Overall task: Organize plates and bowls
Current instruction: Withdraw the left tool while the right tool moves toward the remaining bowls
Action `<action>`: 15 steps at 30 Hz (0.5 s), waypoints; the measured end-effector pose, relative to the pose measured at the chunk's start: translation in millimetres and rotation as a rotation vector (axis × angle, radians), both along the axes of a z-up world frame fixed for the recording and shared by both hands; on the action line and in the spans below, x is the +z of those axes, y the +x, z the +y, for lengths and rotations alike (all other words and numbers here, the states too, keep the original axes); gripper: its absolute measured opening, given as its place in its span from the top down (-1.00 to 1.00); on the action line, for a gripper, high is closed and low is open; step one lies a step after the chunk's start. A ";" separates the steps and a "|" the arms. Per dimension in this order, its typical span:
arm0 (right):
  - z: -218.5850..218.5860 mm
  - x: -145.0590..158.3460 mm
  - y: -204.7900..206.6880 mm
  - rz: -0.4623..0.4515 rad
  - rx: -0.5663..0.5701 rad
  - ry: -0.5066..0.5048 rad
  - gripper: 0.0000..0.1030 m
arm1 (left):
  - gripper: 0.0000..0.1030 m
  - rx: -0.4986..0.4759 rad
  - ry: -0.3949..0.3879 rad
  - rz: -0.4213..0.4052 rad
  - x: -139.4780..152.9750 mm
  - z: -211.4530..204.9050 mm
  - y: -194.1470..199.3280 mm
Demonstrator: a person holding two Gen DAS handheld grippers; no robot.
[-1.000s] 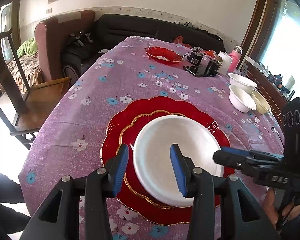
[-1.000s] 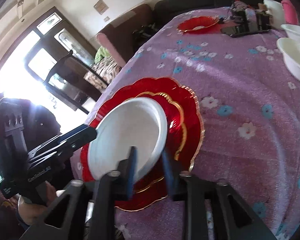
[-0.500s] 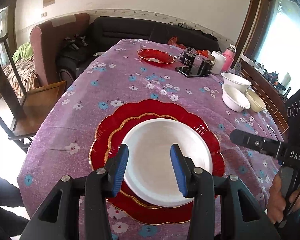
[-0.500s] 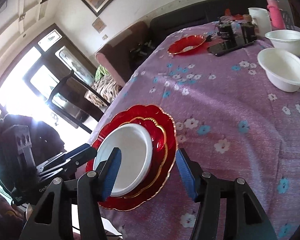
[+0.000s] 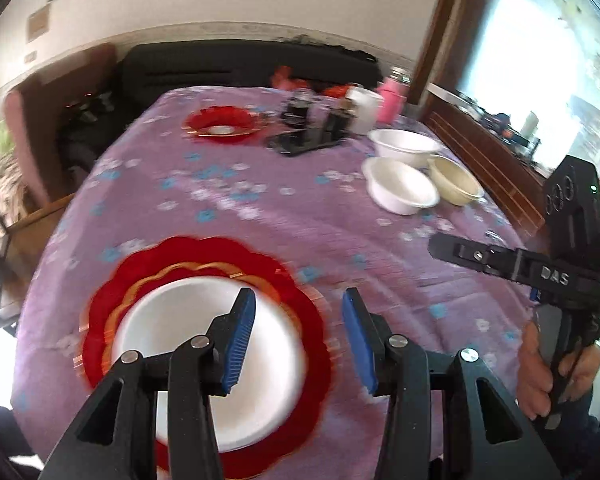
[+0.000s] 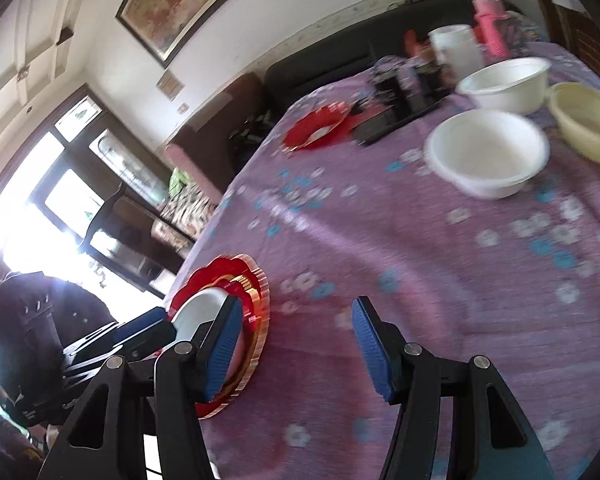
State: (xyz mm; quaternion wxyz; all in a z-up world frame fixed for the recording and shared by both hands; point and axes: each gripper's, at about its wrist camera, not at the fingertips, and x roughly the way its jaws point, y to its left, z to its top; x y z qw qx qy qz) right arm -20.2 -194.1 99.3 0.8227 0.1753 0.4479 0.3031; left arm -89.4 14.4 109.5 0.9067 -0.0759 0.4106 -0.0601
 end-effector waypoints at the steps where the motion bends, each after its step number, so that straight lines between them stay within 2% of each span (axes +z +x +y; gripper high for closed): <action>1: -9.0 1.8 2.7 -0.002 -0.016 -0.008 -0.19 | 0.05 -0.025 -0.007 0.002 1.5 -11.3 6.0; 8: -108.6 9.8 32.2 0.000 -0.196 -0.119 -0.19 | -0.02 -0.165 -0.009 0.041 -4.2 -88.0 42.4; 15: -208.1 7.1 74.2 0.046 -0.416 -0.242 -0.18 | -0.06 -0.244 -0.053 0.148 -27.3 -156.8 104.9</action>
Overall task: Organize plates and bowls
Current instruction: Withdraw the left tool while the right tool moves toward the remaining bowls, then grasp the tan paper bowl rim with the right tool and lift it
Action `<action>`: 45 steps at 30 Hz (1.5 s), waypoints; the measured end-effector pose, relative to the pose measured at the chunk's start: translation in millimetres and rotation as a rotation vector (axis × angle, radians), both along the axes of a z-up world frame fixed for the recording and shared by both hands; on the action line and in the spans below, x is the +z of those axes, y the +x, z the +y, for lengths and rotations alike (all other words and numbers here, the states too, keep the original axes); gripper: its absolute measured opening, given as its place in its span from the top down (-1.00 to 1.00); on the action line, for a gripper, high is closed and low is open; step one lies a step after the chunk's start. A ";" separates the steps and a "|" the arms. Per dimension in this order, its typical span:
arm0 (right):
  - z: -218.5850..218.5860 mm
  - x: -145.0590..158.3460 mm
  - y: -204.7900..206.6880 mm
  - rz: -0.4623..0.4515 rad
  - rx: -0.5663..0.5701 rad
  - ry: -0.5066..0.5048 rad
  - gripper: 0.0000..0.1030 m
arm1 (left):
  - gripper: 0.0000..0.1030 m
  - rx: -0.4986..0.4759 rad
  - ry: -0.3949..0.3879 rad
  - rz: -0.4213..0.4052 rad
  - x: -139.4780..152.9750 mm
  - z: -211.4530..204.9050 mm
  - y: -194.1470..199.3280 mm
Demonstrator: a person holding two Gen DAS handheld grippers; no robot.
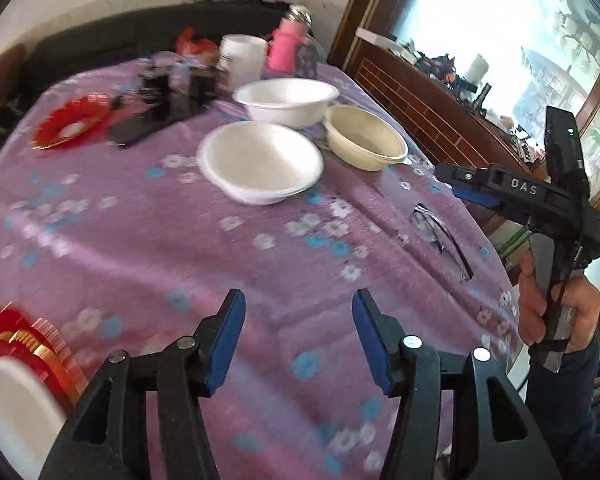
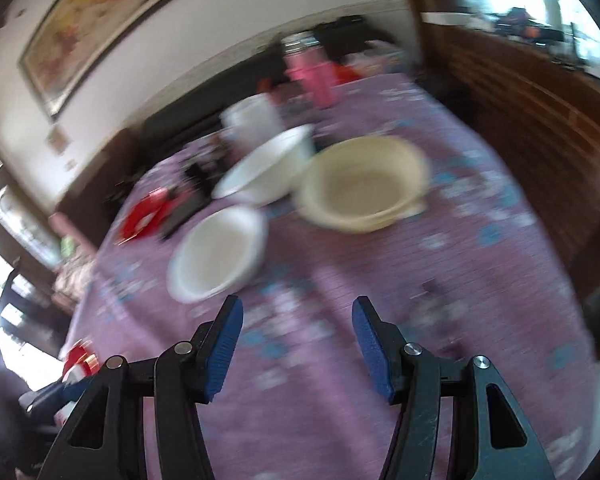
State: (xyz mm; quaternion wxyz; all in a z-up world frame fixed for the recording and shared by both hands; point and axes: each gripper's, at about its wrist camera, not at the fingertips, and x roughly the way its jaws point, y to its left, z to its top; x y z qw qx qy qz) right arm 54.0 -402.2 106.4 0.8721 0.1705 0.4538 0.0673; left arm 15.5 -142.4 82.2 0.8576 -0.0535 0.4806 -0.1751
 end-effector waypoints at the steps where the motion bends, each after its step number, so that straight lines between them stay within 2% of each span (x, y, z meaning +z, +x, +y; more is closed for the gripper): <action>1: -6.5 -0.4 3.6 0.004 -0.008 0.002 -0.18 | -0.06 0.004 0.008 0.023 -4.0 -9.4 14.0; 7: -46.6 0.5 38.1 0.010 -0.079 -0.044 -0.18 | -0.06 0.038 -0.027 0.104 -12.3 -42.1 82.0; 10: -57.0 -3.3 59.9 0.025 -0.087 -0.056 -0.18 | -0.06 0.047 -0.012 0.084 -8.3 -57.9 113.4; 14: -65.8 -14.2 84.9 0.055 -0.084 -0.052 0.01 | 0.12 0.050 -0.029 0.082 -7.6 -77.0 152.8; 20: -73.9 -36.4 116.4 0.105 -0.079 -0.029 0.06 | 0.13 0.054 -0.022 0.095 -18.2 -99.6 197.4; 24: -74.0 -47.5 131.5 0.130 -0.062 -0.005 0.19 | 0.13 0.060 -0.022 0.117 -29.2 -106.9 217.2; 30: -66.3 -60.9 145.9 0.159 -0.056 -0.029 0.47 | 0.13 0.059 -0.003 0.145 -44.4 -120.5 237.4; 32: -66.0 -64.6 148.4 0.165 -0.055 -0.039 0.70 | 0.46 0.038 -0.005 0.162 -50.3 -127.5 244.2; 33: -66.0 -65.1 148.1 0.162 -0.057 -0.043 0.71 | 0.69 0.031 -0.003 0.169 -52.5 -130.0 246.3; 39: -69.8 -55.3 136.9 0.139 -0.072 -0.035 0.73 | 0.70 0.023 -0.011 0.161 -53.5 -128.6 239.2; 45: -63.7 -21.5 93.5 0.071 -0.055 -0.026 0.73 | 0.70 0.004 -0.019 0.085 -19.3 -121.2 198.4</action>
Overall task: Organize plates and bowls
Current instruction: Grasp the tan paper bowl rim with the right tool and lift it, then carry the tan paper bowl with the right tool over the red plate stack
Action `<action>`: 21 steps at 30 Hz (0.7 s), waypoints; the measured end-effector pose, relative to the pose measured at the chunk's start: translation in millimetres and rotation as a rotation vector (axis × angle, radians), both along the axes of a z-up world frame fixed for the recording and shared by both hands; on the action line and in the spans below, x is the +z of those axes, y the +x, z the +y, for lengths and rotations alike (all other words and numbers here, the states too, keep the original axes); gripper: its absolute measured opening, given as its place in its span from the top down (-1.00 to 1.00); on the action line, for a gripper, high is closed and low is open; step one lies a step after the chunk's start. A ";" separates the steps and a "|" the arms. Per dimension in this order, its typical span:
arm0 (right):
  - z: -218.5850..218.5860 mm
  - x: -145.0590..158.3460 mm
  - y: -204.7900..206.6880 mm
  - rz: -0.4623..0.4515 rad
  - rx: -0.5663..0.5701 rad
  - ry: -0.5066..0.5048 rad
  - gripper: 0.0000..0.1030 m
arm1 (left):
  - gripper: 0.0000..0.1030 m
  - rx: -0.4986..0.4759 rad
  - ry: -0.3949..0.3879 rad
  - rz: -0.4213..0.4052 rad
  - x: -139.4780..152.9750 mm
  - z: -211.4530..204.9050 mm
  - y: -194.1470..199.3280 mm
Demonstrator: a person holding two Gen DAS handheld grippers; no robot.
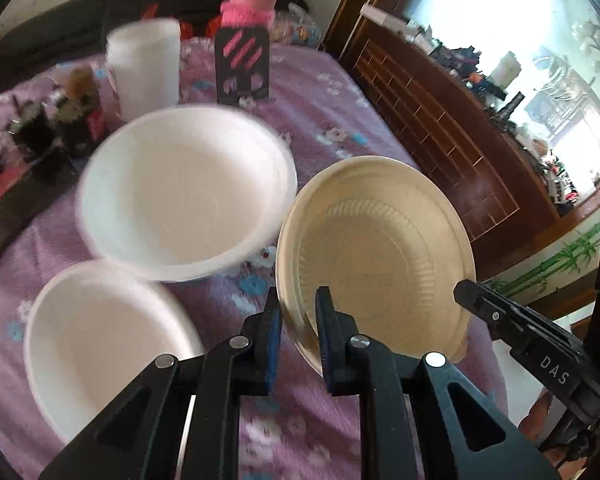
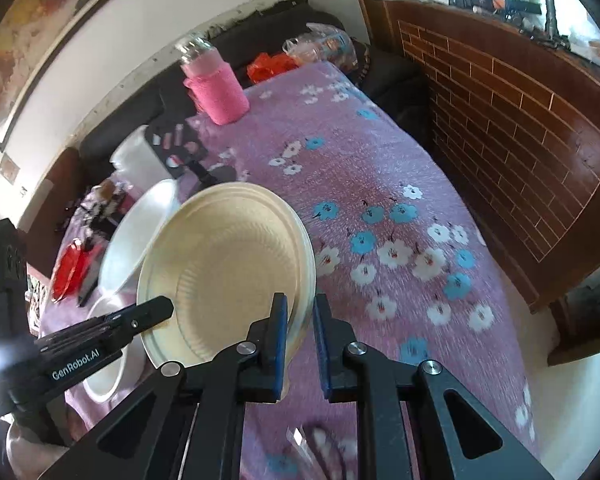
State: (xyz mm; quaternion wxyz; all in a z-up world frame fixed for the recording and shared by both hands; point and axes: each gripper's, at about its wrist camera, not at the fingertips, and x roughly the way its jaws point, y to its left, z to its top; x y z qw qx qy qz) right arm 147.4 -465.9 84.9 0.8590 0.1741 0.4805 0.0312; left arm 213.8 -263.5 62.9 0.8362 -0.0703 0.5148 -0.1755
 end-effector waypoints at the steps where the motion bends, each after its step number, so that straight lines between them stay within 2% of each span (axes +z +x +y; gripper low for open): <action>1: 2.0 4.9 -7.8 -0.009 0.005 0.003 0.73 | 0.70 -0.002 -0.007 -0.013 6.8 3.4 -11.4; 6: 17.9 24.3 -60.0 -0.047 0.044 0.054 0.73 | 0.69 0.007 -0.028 -0.059 19.6 27.6 -66.7; 10: 43.7 25.3 -103.2 -0.053 0.109 0.090 0.73 | 0.69 0.023 -0.046 -0.069 15.8 60.9 -120.6; 16: 105.4 11.1 -163.3 -0.039 0.229 0.092 0.73 | 0.61 0.058 0.003 -0.059 -5.0 112.0 -198.3; 21: 144.3 -6.8 -189.4 -0.016 0.296 0.095 0.72 | 0.51 0.089 0.021 -0.040 -21.9 144.4 -237.1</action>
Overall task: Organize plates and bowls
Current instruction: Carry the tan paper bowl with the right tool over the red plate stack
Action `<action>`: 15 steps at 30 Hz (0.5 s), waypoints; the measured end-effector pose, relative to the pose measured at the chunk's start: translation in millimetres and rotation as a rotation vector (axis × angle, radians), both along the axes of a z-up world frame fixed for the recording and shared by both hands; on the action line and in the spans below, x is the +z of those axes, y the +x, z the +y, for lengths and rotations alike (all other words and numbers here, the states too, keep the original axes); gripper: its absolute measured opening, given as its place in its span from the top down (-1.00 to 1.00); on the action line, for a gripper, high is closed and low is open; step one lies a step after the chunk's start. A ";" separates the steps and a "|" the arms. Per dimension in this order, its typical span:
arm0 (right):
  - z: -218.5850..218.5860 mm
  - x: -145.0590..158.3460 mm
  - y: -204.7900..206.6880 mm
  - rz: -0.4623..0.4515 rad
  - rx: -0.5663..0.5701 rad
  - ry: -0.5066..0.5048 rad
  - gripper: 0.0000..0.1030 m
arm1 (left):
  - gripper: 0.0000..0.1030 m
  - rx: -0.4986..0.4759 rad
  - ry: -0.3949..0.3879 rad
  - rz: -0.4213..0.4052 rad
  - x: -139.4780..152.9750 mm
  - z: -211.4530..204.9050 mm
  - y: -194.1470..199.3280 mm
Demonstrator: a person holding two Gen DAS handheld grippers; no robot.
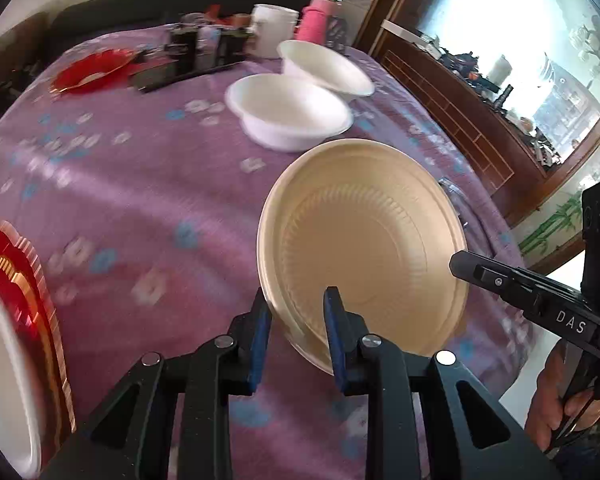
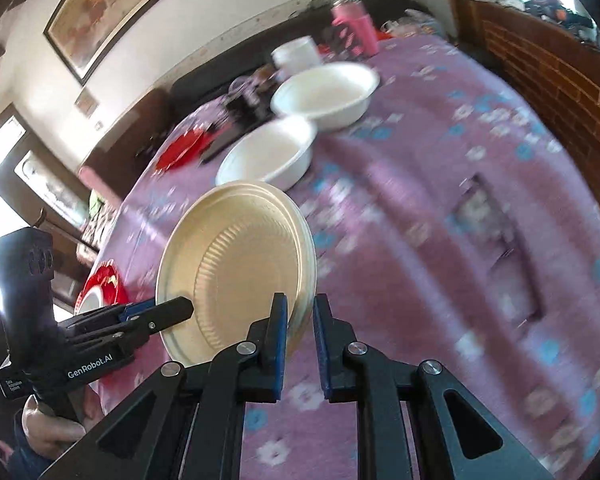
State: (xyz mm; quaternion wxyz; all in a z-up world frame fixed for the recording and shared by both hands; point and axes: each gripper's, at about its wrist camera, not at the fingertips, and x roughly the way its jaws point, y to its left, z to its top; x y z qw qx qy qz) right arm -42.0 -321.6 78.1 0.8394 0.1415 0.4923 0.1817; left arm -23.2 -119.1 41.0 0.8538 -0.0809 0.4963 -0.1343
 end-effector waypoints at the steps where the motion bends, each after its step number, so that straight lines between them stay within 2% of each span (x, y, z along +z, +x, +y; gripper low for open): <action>1: 2.9 -1.5 -3.1 -0.002 0.002 -0.001 0.72 | 0.50 0.003 0.000 -0.003 -1.9 3.7 -4.5; 6: 18.7 -7.4 -7.6 -0.023 0.006 -0.037 0.69 | 0.50 0.025 0.007 -0.033 -7.9 12.1 -6.9; 8: 22.2 -6.2 -9.6 -0.047 0.003 -0.070 0.69 | 0.35 0.022 0.021 -0.053 -7.3 11.0 -7.0; 12: 21.7 1.9 -14.9 -0.104 -0.029 -0.120 0.63 | -0.18 0.041 0.035 -0.090 -3.6 15.6 -5.7; 13: 21.4 3.6 -14.9 -0.111 -0.035 -0.123 0.63 | -0.24 0.047 0.038 -0.096 -3.2 17.6 -4.2; 15: 19.4 4.3 -15.0 -0.116 -0.054 -0.121 0.56 | -0.24 0.042 0.027 -0.099 -4.7 19.1 -2.4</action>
